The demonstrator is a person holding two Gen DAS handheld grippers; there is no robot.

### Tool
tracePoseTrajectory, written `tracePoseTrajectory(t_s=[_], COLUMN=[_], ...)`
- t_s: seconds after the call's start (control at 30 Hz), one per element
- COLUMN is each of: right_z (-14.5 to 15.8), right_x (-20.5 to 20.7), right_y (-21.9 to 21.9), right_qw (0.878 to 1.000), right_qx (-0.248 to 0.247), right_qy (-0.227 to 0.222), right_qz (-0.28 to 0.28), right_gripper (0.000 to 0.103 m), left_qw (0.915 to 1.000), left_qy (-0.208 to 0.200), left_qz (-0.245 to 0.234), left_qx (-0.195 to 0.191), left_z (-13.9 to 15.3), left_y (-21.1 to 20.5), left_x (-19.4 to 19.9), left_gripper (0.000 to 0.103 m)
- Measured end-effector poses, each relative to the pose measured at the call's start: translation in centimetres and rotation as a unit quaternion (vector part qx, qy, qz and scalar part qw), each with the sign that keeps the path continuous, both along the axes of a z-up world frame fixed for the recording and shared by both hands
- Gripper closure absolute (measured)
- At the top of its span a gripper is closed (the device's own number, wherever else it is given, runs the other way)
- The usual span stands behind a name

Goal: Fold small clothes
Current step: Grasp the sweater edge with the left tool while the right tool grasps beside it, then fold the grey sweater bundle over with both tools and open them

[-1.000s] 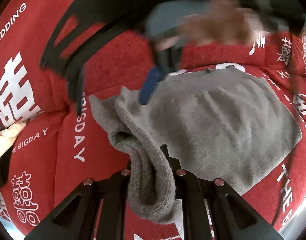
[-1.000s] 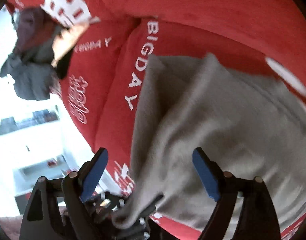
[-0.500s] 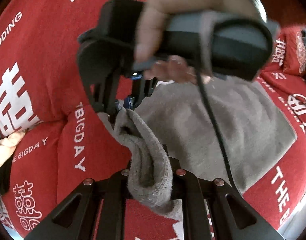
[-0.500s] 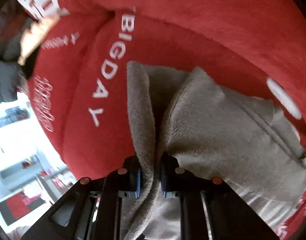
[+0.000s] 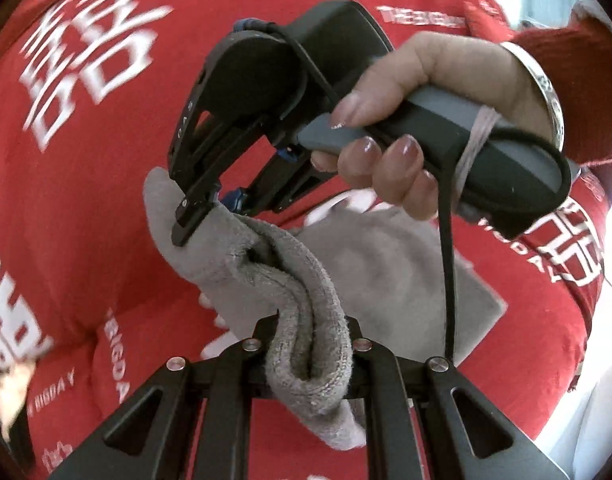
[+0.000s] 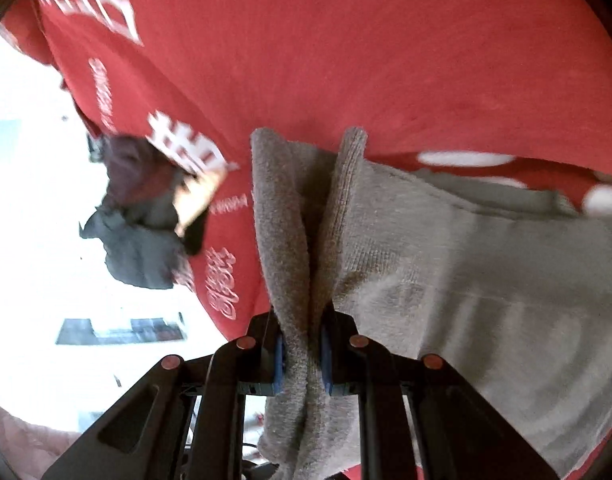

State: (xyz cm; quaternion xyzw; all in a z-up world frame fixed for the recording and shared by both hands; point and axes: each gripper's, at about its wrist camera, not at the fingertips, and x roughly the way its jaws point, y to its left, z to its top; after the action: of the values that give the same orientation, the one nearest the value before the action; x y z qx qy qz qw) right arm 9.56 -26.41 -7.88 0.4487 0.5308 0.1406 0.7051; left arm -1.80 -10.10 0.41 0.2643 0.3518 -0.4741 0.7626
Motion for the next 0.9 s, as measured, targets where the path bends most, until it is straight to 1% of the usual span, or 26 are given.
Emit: tracePoseTrajectory(t_s=[0.13,0.23,0.3,0.4,0.5,0.53,0.63,0.73,0.8,0.83,0.9], right_z=[1.1,0.8,0.0,-2.1,-5.6,-7.2,-10.8,-12.0,-11.9,-11.8,-11.3], right_x=[-4.5,-7.7,-10.0,-13.4,-16.0,-16.9,-18.5,-18.9,-18.7,-18.8,-18.9], right_y=[-4.4,-7.8,-10.2,-13.3,-15.2,-15.9,-16.9,-17.0,-17.0,-17.0,-16.7], right_qw=[0.999,0.996,0.994,0.989,0.985,0.982,0.976,0.975,0.975,0.975,0.974], right_qx=[0.009,0.011,0.011,0.012,0.01,0.011,0.012,0.018,0.016,0.014,0.013], right_qy=[-0.024,-0.024,-0.019,0.005,0.037,0.054,0.09,0.088,0.084,0.084,0.088], right_qz=[-0.045,-0.081,-0.107,-0.144,-0.169,-0.18,-0.197,-0.202,-0.204,-0.204,-0.206], right_gripper=[0.088,0.088,0.088,0.088,0.088,0.088,0.087,0.086,0.085,0.083,0.081], left_qw=[0.999,0.9969,0.9951,0.9916,0.9881,0.987,0.9845,0.9841,0.9852,0.9851,0.9846], left_qy=[0.002,0.008,0.011,0.023,0.034,0.039,0.051,0.053,0.051,0.052,0.059], left_qz=[-0.045,-0.078,-0.098,-0.126,-0.144,-0.147,-0.148,-0.145,-0.139,-0.136,-0.13], left_qx=[-0.002,0.001,0.004,0.018,0.043,0.053,0.079,0.088,0.087,0.091,0.101], left_z=[0.1,-0.4,-1.0,-2.7,-5.2,-6.2,-8.8,-9.5,-9.3,-9.2,-9.1], left_y=[-3.8,-6.6,-8.4,-11.0,-12.8,-13.3,-14.4,-14.5,-14.5,-14.4,-14.4], left_x=[-2.8,-4.9,-6.2,-8.3,-10.5,-11.0,-11.7,-12.0,-12.1,-12.1,-11.7], left_gripper=[0.089,0.089,0.089,0.089,0.089,0.089,0.089,0.089,0.089,0.088,0.07])
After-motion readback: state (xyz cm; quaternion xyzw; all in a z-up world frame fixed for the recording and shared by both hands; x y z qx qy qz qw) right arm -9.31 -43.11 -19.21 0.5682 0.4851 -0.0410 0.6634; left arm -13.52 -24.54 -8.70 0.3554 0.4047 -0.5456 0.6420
